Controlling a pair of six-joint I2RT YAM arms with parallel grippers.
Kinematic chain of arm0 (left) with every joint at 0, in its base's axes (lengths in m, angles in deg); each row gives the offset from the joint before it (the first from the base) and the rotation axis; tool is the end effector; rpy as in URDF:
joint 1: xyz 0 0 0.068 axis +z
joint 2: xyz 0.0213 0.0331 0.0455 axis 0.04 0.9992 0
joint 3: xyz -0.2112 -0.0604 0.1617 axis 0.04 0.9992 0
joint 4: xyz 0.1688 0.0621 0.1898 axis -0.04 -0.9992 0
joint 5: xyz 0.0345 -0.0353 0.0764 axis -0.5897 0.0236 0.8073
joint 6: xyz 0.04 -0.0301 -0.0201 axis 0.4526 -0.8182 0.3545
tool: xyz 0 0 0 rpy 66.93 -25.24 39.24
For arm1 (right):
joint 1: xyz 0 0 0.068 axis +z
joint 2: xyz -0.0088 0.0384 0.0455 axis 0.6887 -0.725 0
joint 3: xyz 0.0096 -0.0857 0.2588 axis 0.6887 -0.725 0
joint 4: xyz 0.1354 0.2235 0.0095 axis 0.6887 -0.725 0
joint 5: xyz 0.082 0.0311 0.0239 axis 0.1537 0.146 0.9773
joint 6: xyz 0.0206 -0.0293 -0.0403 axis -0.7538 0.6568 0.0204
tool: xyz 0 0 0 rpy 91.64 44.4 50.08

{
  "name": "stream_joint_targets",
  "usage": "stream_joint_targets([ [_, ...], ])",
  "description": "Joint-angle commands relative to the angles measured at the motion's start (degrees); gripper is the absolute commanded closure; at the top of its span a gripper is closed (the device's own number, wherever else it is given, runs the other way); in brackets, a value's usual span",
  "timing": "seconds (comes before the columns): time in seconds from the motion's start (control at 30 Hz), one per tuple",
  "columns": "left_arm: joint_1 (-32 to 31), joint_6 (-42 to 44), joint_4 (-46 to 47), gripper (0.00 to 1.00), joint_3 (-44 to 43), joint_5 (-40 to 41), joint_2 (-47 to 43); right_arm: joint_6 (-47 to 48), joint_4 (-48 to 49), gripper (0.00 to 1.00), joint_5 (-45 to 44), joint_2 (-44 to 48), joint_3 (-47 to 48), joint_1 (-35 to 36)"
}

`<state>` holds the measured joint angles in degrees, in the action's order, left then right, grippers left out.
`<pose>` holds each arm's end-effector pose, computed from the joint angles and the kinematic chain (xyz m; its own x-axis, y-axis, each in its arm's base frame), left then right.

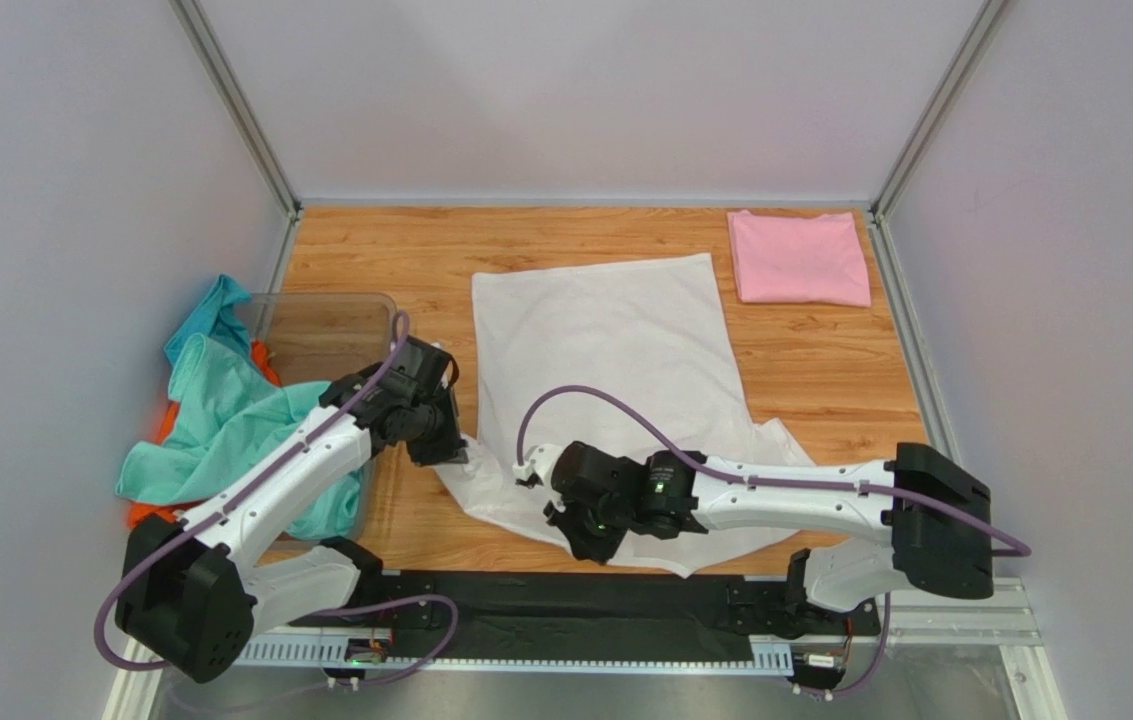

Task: Fold and stack the t-shirts
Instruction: Flatten the tshirt out

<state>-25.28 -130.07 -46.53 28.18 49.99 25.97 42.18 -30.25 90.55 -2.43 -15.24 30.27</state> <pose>0.1778 -0.0950 0.2277 -0.9136 -0.2947 -0.2802 -0.1965 0.9232 -0.3303 0.0735 0.2666 0.2119 -0.4937 -0.7413 -0.4546 -0.8689 0.4424 0.2222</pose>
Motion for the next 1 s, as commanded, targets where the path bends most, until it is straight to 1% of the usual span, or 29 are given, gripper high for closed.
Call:
stream_joint_targets([
  [0.0,0.7,1.1,-5.8,1.00,-1.3,-0.2,1.1,0.0,-0.8,0.96,2.1,2.3,-2.6,0.3],
  [0.07,0.7,1.1,-8.4,0.95,-0.6,0.4,0.4,0.9,-1.6,0.92,3.8,2.5,-3.4,0.3],
  [0.1,0.7,0.9,-10.4,0.84,0.3,1.2,-0.5,1.1,-1.5,0.89,4.8,2.5,-3.6,0.3],
  [0.13,0.7,0.6,-11.4,0.75,0.5,1.7,-1.0,1.6,-1.4,0.85,6.0,2.5,-4.0,0.3],
  [0.17,0.7,0.4,-12.2,0.67,0.8,1.9,-1.7,1.9,-1.1,0.82,7.0,2.3,-4.3,0.3],
  [0.2,0.7,0.7,-13.2,0.62,1.2,1.5,-3.1,1.9,-0.9,0.78,7.4,2.3,-4.4,0.4],
  [0.23,0.7,0.9,-13.5,0.59,1.4,1.2,-4.1,2.2,-0.1,0.66,8.9,2.3,-4.5,0.3],
  [0.27,0.6,0.9,-13.7,0.56,1.6,0.7,-5.0,2.7,0.1,0.58,10.1,2.4,-4.6,0.4],
  [0.33,0.7,1.1,-13.8,0.48,1.4,-0.7,-7.5,2.8,0.4,0.40,11.1,2.6,-3.8,0.4],
  [0.37,0.7,1.1,-13.6,0.36,1.1,-1.1,-8.0,3.0,0.4,0.00,11.3,3.1,-3.5,0.3],
  [0.4,0.7,1.7,-13.4,0.18,0.4,-2.0,-8.5,3.2,0.3,0.00,11.3,3.3,-2.7,0.4],
  [0.47,0.7,1.9,-12.9,0.17,-0.5,-2.6,-8.5,2.8,-0.3,0.00,9.2,3.8,-1.5,0.2],
  [0.5,0.6,2.4,-12.0,0.15,-0.8,-3.5,-8.0,2.5,-0.9,0.00,8.2,3.9,-0.8,0.0],
  [0.53,0.6,2.4,-11.4,0.11,-1.0,-3.9,-7.6,2.0,-2.3,0.00,5.3,4.0,0.8,-0.7],
  [0.57,0.6,2.4,-10.8,0.10,-1.2,-4.5,-7.2,0.7,-3.0,0.00,4.1,4.1,1.6,-1.4],
  [0.63,0.2,2.3,-7.9,0.09,-1.4,-6.8,-5.5,-0.4,-4.3,0.00,2.7,4.8,3.4,-4.1],
  [0.7,-0.7,1.7,-5.4,0.04,-1.7,-8.2,-3.7,-1.6,-4.3,0.00,2.4,6.2,4.1,-6.0],
  [0.83,-2.5,0.6,-0.8,0.04,-1.3,-10.0,-1.1,-2.9,-5.3,0.00,0.7,8.0,4.5,-10.9],
  [0.9,-3.2,0.4,2.4,0.03,0.0,-12.5,0.8,-5.0,-5.4,0.00,0.8,8.1,4.2,-15.0],
  [0.93,-3.3,0.2,3.4,0.03,0.6,-13.2,1.5,-5.8,-5.8,0.00,1.7,7.4,3.9,-18.8],
  [0.97,-3.3,0.0,4.1,0.03,1.3,-13.7,2.1,-6.5,-5.8,0.00,2.1,6.7,3.8,-21.0],
])
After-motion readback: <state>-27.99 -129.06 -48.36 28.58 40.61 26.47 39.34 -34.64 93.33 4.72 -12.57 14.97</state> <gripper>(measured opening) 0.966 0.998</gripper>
